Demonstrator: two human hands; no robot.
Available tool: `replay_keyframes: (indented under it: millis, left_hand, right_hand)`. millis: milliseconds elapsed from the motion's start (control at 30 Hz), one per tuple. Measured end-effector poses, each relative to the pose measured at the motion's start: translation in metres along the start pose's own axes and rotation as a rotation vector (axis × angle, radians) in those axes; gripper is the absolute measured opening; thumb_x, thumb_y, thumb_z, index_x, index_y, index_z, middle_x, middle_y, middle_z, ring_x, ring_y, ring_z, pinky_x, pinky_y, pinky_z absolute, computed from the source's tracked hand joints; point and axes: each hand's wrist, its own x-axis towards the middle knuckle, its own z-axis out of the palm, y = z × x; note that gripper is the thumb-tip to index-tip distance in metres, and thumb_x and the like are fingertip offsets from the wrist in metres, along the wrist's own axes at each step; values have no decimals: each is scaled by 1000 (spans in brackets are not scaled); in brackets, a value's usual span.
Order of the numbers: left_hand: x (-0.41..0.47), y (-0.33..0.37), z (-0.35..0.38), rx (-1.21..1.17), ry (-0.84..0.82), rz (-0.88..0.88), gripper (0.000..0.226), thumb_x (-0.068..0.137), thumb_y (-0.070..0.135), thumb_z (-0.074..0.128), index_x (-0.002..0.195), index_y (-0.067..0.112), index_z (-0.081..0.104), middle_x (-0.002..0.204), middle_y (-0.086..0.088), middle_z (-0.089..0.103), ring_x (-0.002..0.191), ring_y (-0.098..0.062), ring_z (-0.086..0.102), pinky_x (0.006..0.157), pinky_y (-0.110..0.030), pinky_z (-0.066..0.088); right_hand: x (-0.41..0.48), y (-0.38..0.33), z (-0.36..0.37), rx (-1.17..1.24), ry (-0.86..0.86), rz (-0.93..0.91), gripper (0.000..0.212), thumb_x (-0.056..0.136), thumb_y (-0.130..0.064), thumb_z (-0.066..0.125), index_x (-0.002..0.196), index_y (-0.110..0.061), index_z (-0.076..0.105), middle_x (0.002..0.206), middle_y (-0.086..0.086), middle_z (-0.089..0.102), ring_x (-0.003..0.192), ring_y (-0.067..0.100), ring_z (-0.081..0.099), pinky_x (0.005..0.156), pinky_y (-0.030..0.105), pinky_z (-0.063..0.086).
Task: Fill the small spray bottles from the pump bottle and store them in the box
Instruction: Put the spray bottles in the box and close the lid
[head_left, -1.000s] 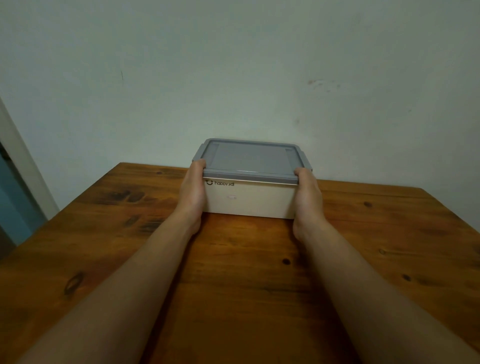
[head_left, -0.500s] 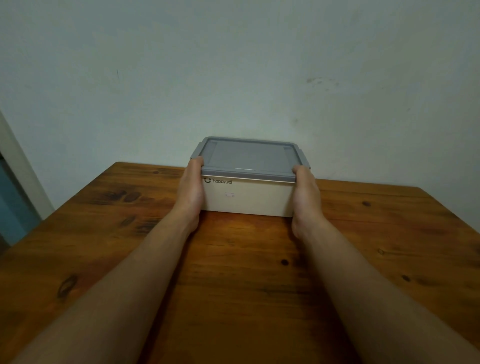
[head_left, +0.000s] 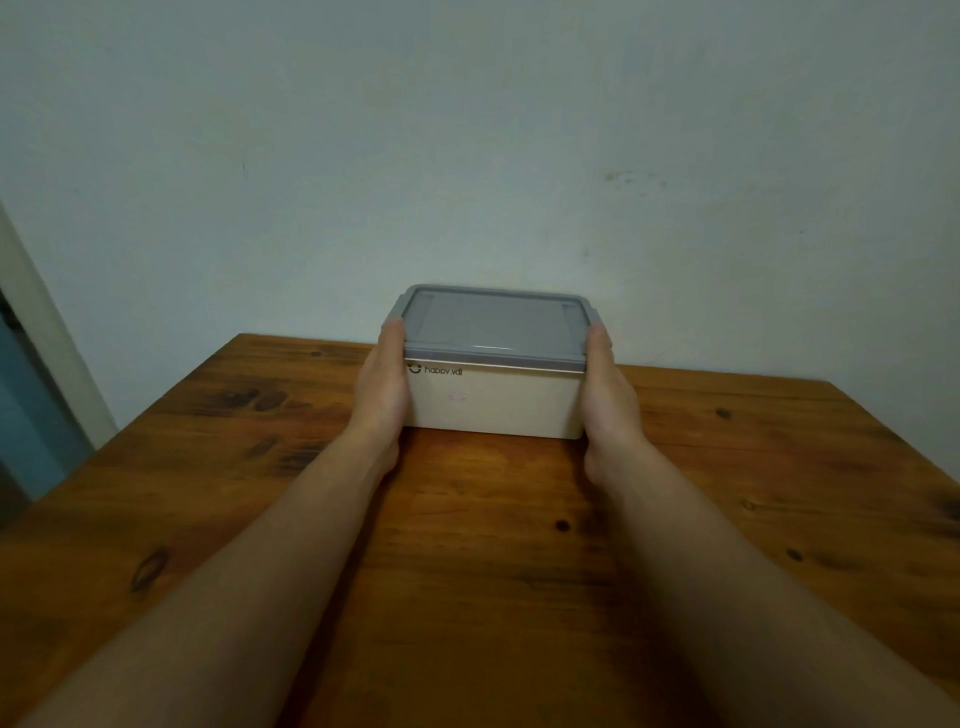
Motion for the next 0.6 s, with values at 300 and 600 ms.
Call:
replay_keyframes:
  millis: [300,600]
  left_hand:
    - [-10,-4,-4,-32,-27,-29,69,82,81,29,117,34,65,101,1,75,99,-19,69,91,-43,53]
    - [-43,-11,-12,-81,3,-49,65,84,78,34,121,33,62,111,2,71,103,-17,64,88,-39,52]
  right_hand:
    - [-16,8,-13,5,13,-4,82,77,-87,36,136,-32,53,130,-1,62,119,22,56,107,48,43]
    - [-51,11,-31,26,-20,-48,58,95,-65,33,137,-30,51,103,-11,60,95,8,53,90,31,38]
